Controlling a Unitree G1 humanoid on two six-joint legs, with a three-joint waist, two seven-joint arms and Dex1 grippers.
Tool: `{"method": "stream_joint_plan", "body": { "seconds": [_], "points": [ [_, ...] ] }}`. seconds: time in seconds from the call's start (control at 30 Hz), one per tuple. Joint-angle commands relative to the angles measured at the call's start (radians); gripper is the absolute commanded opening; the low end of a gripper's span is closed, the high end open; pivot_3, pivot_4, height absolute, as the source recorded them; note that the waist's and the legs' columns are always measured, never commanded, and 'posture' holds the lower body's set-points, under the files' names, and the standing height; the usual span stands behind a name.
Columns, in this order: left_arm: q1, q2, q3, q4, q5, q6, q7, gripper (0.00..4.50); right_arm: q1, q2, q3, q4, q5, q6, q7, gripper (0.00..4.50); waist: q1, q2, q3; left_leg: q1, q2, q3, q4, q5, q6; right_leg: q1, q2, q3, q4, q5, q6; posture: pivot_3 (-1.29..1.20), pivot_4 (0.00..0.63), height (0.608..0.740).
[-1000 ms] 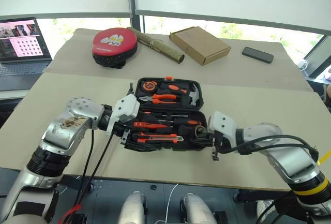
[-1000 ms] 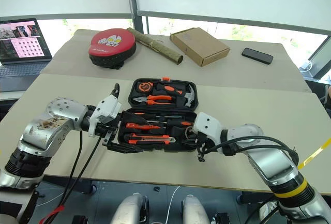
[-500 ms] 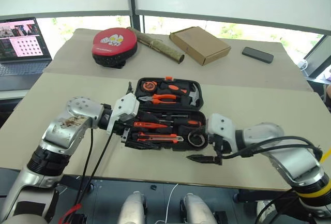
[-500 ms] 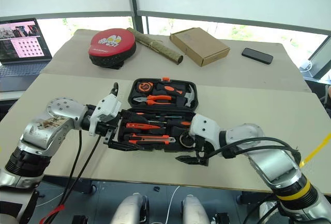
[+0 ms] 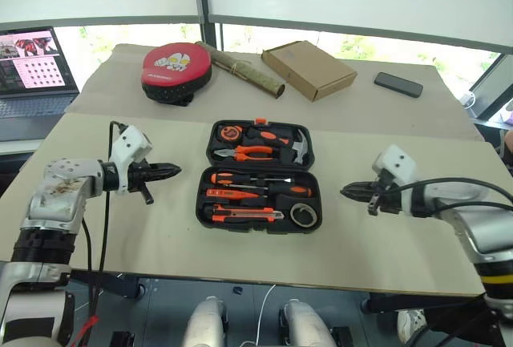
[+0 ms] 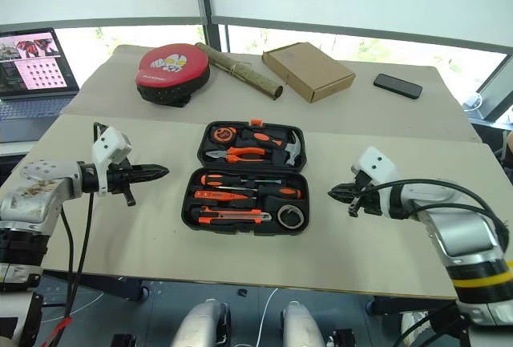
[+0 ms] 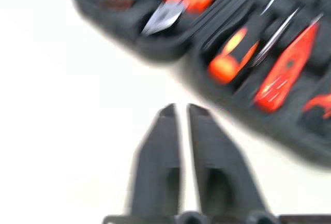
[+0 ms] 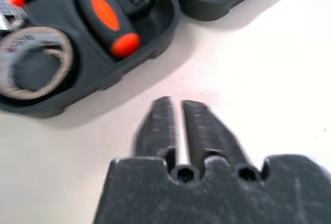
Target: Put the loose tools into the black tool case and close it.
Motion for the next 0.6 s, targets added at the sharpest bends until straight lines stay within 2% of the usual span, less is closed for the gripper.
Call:
{"method": "stream_joint_plan", "body": {
  "seconds": [0.03, 0.2, 0.3, 0.5, 0.6],
  "points": [
    [-0.031, -0.059, -0.034, -0.010, 0.018, -0.028, 0.011, 0.00, -0.089, 0.034, 0.050, 0.106, -0.077, -0.104, 0.011, 0.05, 0.001, 0.000, 0.000, 0.000, 0.000, 0.000, 0.000, 0.000, 0.000, 0.000, 0.000, 0.000, 0.000, 0.000, 0.000, 0.00, 0.150, 0.740],
    [-0.040, -0.114, -0.051, -0.054, -0.005, 0.012, -0.003, 0.00, -0.168, 0.086, 0.107, 0.193, -0.129, -0.157, 0.036, 0.05, 0.002, 0.000, 0.000, -0.001, 0.000, 0.000, 0.000, 0.000, 0.000, -0.001, 0.000, 0.000, 0.000, 0.000, 0.000, 0.00, 0.150, 0.740],
    [0.000, -0.107, -0.070, -0.113, -0.021, 0.019, -0.054, 0.00, -0.175, 0.095, 0.126, 0.163, -0.124, -0.167, 0.083, 0.05, 0.007, 0.000, 0.000, -0.001, 0.000, 0.000, 0.000, 0.000, 0.000, -0.001, 0.000, 0.000, 0.000, 0.000, 0.000, 0.00, 0.150, 0.740],
    [0.068, -0.097, -0.068, -0.221, -0.061, 0.066, -0.110, 0.00, -0.098, 0.069, 0.100, 0.003, -0.070, -0.113, 0.152, 0.05, 0.007, 0.000, 0.000, -0.002, 0.000, 0.001, -0.001, 0.000, 0.000, -0.001, -0.001, 0.000, 0.000, 0.000, 0.000, 0.00, 0.150, 0.740],
    [0.120, -0.073, -0.078, -0.307, -0.091, 0.106, -0.155, 0.00, 0.000, 0.030, 0.074, -0.134, -0.035, -0.072, 0.179, 0.05, 0.008, 0.000, 0.000, -0.001, 0.000, 0.000, -0.002, 0.000, 0.000, -0.002, -0.001, 0.000, 0.000, 0.000, 0.000, 0.00, 0.150, 0.740]
  ]
}}
